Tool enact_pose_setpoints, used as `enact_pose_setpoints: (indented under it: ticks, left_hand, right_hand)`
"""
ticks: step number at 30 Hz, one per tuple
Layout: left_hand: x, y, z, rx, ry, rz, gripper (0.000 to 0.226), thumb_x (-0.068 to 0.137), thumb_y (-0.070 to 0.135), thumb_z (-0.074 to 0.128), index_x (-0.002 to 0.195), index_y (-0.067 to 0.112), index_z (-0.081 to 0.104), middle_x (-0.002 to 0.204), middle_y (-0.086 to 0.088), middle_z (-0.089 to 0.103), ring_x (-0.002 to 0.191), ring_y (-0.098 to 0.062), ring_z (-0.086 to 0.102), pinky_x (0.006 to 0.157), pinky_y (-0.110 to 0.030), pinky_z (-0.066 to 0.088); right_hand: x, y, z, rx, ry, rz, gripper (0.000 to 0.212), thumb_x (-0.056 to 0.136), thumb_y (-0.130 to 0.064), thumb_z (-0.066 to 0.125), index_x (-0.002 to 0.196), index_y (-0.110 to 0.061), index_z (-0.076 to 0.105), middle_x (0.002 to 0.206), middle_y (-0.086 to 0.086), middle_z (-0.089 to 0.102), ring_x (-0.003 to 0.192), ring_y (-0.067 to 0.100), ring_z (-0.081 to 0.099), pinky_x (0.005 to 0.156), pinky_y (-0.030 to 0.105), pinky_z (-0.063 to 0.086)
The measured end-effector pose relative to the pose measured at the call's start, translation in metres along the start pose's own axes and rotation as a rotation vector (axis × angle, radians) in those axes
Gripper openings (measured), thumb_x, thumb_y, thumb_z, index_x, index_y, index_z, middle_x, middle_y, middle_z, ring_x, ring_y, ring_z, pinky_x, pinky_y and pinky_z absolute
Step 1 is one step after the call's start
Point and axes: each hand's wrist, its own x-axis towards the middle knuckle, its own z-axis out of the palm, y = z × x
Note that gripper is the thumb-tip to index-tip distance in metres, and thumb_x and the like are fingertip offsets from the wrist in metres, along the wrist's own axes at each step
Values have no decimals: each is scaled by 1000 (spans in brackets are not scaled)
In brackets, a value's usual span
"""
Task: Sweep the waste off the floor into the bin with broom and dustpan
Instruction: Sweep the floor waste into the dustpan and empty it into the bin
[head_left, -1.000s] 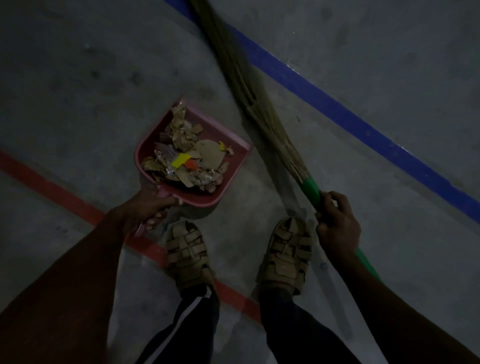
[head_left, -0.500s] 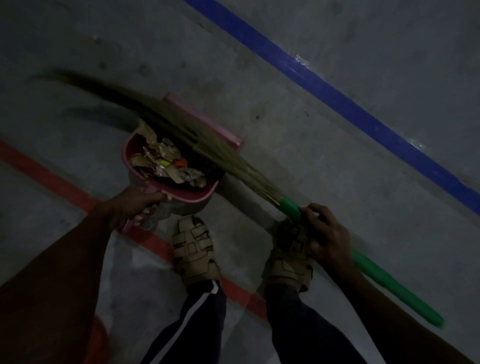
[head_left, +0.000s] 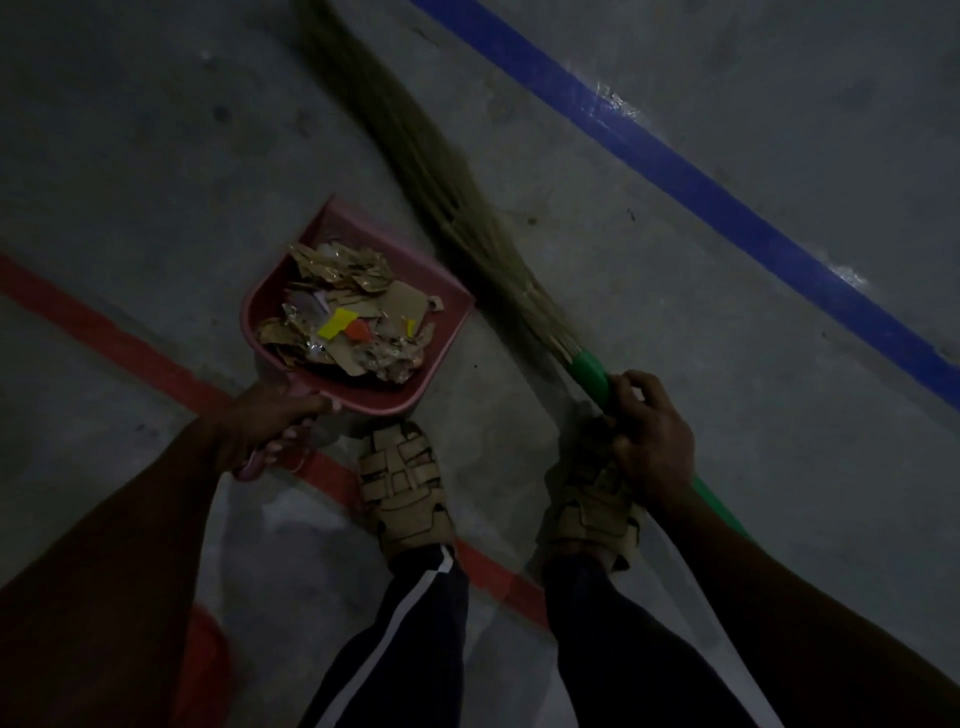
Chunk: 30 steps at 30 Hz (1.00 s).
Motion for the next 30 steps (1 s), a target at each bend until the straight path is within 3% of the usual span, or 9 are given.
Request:
enact_pose_setpoints:
  ticks: [4,6,8,11,15,22,26,30]
  left_hand:
    - [-7,-5,2,-14,-32,-12,42,94,28,67,65,11,42,50,-4,32,34,-14,27,41,-16,25]
    - [-11,-8,4,-27,-45,-22,43,95,26,65,63,11,42,50,-3,32,31,-13,25,37,-14,24]
    - [-14,-13,5,-46,-55,-9,47,95,26,66,58,13,41,51,-3,32,32,-13,25,38,-15,24]
    - [-17,-21,3,-53,-37,-38,48,93,29,70,58,14,42,49,-3,33,32,-13,27,39,-16,24]
    - [-19,-26,-1,-46,-55,-45,45,91,28,72,62,13,42,50,-3,32,34,-13,26,40,-17,22]
    - [-19,-33,5,-81,-36,-58,47,90,30,74,60,13,42,50,-3,32,34,-13,26,42,-16,22]
    - [-20,-32,9,-99,-25,-51,48,90,27,74,58,13,42,48,-4,33,34,-13,26,43,-17,22]
    - [-21,-27,6,-69,-27,-49,49,90,28,74,56,13,42,48,-4,33,34,-13,26,42,-17,23]
  right_hand:
    - [-14,-7,2,21,-83,-165,62,67,-18,49,128,-12,63,130,5,54,87,27,64,61,23,41]
    - [-20,-9,3,61,-114,-210,60,73,-22,48,131,-12,61,130,5,54,96,28,62,66,31,50]
    - [-24,-10,2,83,-82,-211,58,75,-22,48,130,-10,62,130,9,56,99,31,63,70,36,55]
    - [-25,-12,1,113,10,-178,55,73,-13,50,126,-5,64,129,13,57,92,33,65,65,34,55]
    - [-15,-10,-6,129,72,-96,55,78,-19,44,128,-7,62,131,11,56,86,33,65,62,37,54]
    - [-15,-5,-4,-1,-73,-101,66,69,-27,42,129,-8,61,134,10,54,85,32,65,59,31,51]
    - [-27,-1,4,-37,-175,-207,66,68,-25,43,131,-14,60,132,8,54,101,34,63,66,33,53]
    - [-34,0,3,19,-100,-220,56,74,-15,50,128,-10,62,128,12,58,100,35,64,63,39,57]
